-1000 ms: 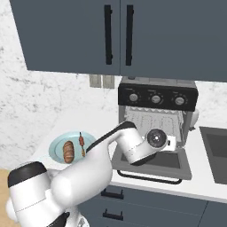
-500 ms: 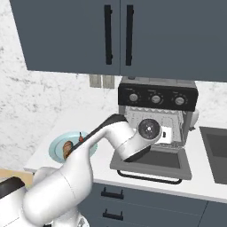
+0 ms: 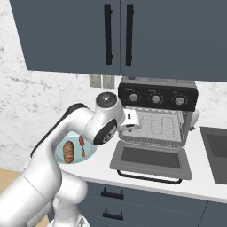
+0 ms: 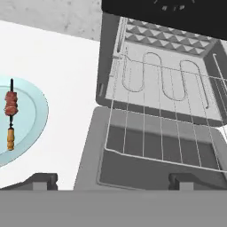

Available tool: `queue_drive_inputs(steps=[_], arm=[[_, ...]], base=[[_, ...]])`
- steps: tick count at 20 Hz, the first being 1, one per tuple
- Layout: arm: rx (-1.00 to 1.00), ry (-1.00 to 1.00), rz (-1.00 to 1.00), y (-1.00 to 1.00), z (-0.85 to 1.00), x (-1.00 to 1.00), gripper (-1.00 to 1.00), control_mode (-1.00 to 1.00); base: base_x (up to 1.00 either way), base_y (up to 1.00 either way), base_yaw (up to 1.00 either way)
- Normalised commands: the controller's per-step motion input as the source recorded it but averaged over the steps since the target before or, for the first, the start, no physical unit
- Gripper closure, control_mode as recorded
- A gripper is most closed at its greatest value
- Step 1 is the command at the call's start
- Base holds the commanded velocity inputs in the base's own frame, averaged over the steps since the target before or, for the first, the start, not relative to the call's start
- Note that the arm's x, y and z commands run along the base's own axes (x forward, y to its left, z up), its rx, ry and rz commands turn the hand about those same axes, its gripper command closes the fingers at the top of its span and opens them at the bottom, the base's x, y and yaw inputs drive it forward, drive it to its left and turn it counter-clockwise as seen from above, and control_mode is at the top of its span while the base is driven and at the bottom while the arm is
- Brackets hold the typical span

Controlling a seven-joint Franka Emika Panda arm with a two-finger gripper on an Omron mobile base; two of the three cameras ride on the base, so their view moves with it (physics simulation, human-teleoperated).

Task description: Pick up the kebab skewer and baguette bread, and place them inside the toaster oven. Close the toaster oven door and start by setting the timer.

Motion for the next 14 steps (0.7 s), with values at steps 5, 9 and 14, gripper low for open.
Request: queue_drive_inputs(steps=[5, 9, 14], arm=[[-0.03, 0.26, 0.1, 1.0, 0.04, -0.09, -1.0, -1.0], [0.0, 0.12, 0.0, 1.0, 0.0, -0.1, -1.0, -1.0], [0.0, 0.02, 0.0, 1.0, 0.0, -0.08, -1.0, -1.0]], base=[[0.0, 0.0, 0.0], [0.0, 0.0, 0.0], [0.0, 0.0, 0.0]])
